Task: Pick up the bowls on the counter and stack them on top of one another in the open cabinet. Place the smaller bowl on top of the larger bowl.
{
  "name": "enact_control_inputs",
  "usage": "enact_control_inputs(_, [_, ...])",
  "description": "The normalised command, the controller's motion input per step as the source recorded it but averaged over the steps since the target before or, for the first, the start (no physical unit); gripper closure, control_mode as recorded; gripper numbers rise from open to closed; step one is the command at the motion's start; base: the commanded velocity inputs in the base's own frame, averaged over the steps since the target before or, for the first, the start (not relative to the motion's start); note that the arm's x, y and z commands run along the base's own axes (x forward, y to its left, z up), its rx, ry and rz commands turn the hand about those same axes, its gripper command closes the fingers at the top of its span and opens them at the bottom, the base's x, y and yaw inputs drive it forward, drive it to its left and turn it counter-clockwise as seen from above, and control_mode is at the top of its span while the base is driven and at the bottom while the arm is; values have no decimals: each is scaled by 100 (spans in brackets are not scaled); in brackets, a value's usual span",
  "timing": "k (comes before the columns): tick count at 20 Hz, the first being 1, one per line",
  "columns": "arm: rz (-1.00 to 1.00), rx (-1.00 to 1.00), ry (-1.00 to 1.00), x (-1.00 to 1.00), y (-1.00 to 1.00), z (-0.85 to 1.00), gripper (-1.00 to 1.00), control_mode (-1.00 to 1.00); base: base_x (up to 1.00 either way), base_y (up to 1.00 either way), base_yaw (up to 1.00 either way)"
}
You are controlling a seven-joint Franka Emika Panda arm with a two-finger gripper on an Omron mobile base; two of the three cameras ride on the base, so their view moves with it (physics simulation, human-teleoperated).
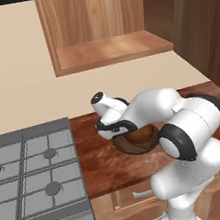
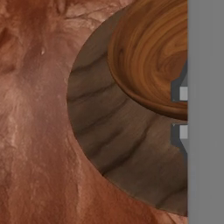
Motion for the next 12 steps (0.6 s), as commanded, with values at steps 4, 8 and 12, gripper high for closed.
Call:
enact_control_inputs(4, [-1,-2,-5,0,0,-23,100,-100,0,0,0])
enact_control_inputs(8, [-1,-3,-5,0,0,-23,100,-100,0,0,0])
enact_control_inputs(12, [-1,-3,-4,0,0,-20,100,-100,0,0,0])
